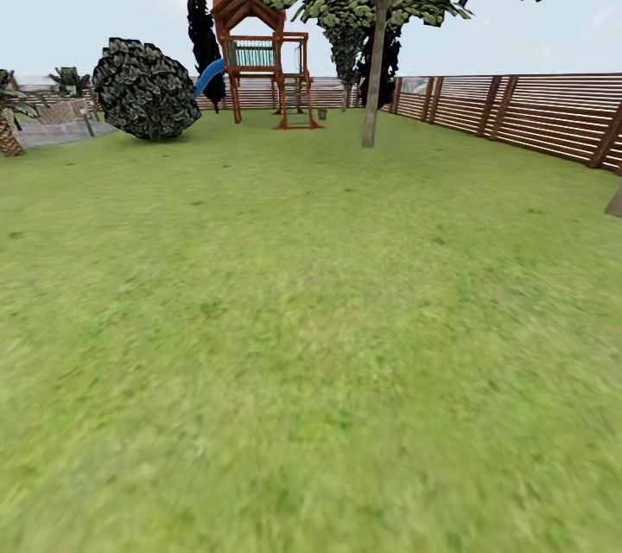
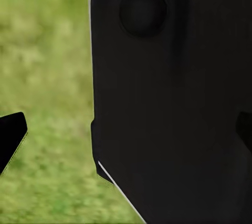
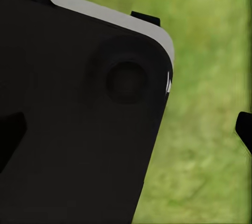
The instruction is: Take the three Easter eggs out of the wicker basket on the lawn in the garden, then place them on the lawn next to a single tree (choose any tree) so that all three eggs are next to the same tree and none are left in the basket.
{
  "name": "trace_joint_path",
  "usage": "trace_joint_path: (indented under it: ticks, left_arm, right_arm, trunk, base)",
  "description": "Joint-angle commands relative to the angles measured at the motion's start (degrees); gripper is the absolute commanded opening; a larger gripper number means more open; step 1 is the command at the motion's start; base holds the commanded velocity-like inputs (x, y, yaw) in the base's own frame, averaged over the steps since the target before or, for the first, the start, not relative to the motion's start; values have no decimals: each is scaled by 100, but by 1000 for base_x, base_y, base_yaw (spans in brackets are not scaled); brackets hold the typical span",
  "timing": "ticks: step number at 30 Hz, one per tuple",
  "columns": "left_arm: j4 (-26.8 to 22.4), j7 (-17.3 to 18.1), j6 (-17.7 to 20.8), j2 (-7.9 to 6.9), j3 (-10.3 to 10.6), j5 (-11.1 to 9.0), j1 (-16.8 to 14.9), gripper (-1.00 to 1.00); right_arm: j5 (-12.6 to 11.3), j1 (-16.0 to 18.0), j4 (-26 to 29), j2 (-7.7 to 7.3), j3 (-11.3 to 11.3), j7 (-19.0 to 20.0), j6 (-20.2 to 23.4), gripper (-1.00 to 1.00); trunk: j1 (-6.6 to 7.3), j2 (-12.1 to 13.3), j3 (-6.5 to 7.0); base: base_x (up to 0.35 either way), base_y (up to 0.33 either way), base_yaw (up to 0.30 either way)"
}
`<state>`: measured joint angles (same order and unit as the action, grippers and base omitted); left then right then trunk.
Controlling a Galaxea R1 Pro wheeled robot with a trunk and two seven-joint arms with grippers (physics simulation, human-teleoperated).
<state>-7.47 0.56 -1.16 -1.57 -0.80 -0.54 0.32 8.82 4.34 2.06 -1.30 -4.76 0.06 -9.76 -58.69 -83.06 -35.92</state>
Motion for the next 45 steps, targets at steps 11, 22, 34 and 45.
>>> trace_joint_path:
  ticks: [11,22,34,45]
  left_arm:
    - [-9,6,-7,-1,-8,-7,3,100]
    - [-9,6,-7,7,-8,-7,3,100]
    - [-9,6,-7,14,-8,-4,3,100]
    - [-9,6,-7,16,-8,-3,3,100]
  right_arm:
    - [6,4,-4,-2,-43,0,-17,100]
    - [6,5,-4,-5,-43,1,-14,100]
    - [6,5,-4,-4,-43,0,-17,100]
    - [30,5,-4,-7,-48,0,-11,100]
  trunk:
    - [-4,-2,-4]
    - [-4,-2,-4]
    - [-4,-2,-4]
    - [-4,-2,-4]
  base:
    - [342,0,0]
    - [342,0,0]
    - [342,0,0]
    - [342,0,0]
